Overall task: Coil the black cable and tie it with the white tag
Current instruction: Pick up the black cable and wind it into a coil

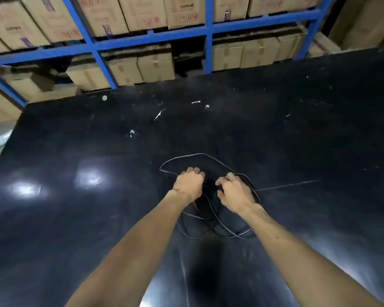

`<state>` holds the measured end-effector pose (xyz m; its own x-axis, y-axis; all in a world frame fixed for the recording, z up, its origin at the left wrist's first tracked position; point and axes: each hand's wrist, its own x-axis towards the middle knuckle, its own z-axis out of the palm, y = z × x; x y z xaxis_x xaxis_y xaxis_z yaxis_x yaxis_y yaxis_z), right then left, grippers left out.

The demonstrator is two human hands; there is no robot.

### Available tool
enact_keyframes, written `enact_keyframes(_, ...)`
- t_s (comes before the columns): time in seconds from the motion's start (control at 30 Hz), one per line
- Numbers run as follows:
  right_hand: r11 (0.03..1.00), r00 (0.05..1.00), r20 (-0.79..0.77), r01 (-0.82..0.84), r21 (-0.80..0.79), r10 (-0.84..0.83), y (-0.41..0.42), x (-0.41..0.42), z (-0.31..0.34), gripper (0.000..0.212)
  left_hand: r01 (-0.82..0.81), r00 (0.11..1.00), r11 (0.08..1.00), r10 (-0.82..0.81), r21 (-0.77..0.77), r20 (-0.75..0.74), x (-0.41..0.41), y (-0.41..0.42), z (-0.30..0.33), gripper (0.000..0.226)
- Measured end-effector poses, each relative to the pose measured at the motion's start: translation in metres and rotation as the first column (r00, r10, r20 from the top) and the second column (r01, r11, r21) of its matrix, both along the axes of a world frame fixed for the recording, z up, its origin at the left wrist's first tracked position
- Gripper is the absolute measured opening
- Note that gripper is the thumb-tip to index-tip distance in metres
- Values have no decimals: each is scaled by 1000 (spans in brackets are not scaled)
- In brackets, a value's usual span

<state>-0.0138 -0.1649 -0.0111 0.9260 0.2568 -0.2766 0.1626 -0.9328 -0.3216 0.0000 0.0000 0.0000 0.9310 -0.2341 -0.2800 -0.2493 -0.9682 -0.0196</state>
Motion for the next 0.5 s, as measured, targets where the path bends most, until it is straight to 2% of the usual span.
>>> enact_keyframes(0.03, 999, 1000, 7, -21, -31, 21, 1, 6, -6, 38, 29, 999, 999, -28, 40, -17, 8, -3, -3, 37)
enact_keyframes(0.13, 995, 999, -13, -40, -87, 39, -2, 16, -22, 39, 53, 996, 998, -51, 24, -75, 24, -7, -19, 37)
enact_keyframes(0.2, 997, 999, -18, -49, -66, 48, -8, 19, -30, 32, 81, 989, 997, -80, 1, -126, 32, -10, -31, 34)
enact_keyframes(0.27, 998, 999, 5, -38, -44, 38, -14, 17, -30, 25, 124, 986, 992, -122, 13, -114, 33, -11, -36, 27)
enact_keyframes(0.4, 989, 994, -84, -82, -121, 73, -23, 6, -23, 37, 213, 972, 975, -204, 60, -119, 28, -14, -44, 25)
enact_keyframes(0.47, 995, 988, -156, -32, -90, 17, -26, 3, -16, 39, 161, 983, 987, -158, 20, -93, 23, -13, -43, 26)
enact_keyframes(0.5, 999, 982, -188, 29, -41, -36, -27, 2, -15, 39, 99, 994, 993, -102, -56, -50, 22, -13, -40, 22)
